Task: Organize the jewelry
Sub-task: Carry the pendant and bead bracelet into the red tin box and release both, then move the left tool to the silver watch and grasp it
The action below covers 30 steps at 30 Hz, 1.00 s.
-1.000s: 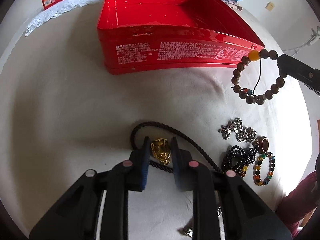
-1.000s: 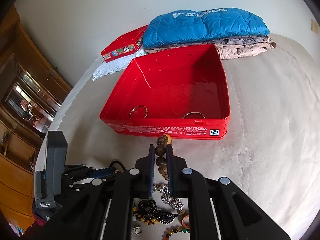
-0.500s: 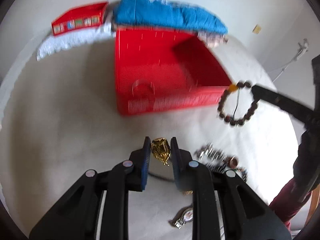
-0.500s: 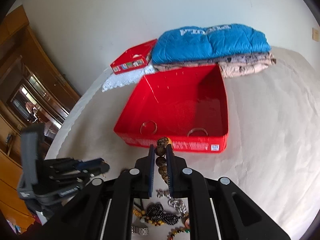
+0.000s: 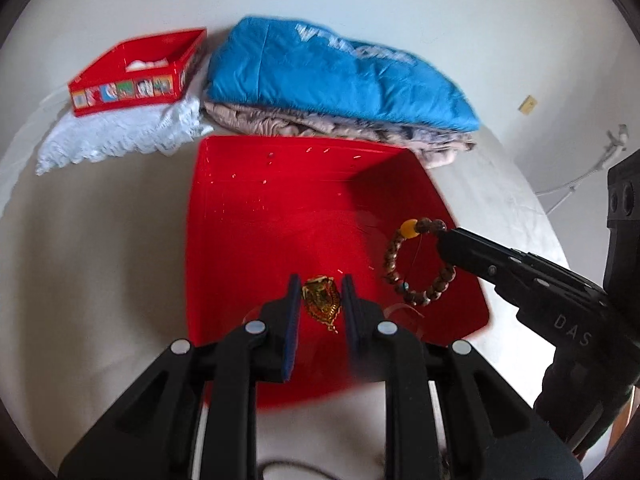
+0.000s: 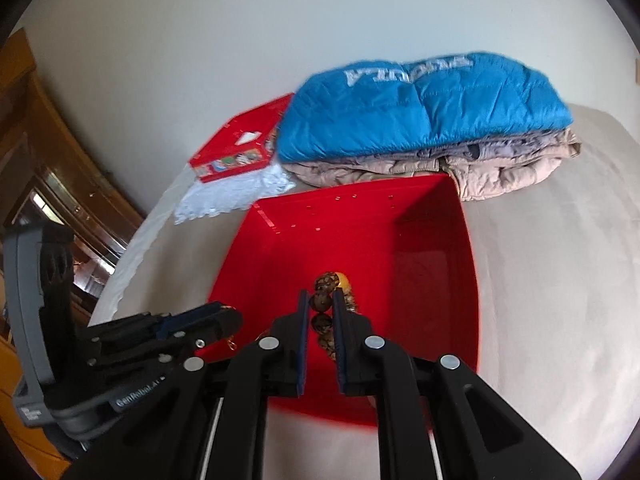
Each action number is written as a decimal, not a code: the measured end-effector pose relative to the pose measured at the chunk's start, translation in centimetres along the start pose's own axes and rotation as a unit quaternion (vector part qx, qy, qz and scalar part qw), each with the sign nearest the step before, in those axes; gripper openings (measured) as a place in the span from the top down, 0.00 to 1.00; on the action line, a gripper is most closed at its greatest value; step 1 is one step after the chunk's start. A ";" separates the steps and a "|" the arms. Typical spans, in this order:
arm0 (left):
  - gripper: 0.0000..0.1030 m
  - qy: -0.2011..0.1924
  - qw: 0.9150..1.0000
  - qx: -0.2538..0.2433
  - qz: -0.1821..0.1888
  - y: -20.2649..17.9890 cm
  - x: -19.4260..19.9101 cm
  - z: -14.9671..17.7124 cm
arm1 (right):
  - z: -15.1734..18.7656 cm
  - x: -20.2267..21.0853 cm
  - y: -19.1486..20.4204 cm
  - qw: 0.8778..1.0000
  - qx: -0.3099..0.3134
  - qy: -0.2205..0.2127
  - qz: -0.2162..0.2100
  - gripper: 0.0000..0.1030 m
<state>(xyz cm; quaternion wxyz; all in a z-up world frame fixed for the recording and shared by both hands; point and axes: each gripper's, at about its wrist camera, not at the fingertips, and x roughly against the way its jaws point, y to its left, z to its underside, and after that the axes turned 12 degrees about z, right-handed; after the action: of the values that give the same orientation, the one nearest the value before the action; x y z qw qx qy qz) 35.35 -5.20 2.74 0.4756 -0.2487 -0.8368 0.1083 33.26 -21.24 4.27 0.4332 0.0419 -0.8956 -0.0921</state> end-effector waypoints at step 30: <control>0.54 -0.007 0.999 -0.005 -0.042 -1.1 2.7 1.8 | 1.6 1.3 -1.6 0.999 0.005 -0.013 0.048 0.81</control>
<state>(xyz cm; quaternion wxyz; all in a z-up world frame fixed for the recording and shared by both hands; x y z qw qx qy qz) 32.31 -4.60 4.22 0.4728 -0.2148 -0.8503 0.0853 31.25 -22.82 3.96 0.4256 0.0000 -0.9025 -0.0668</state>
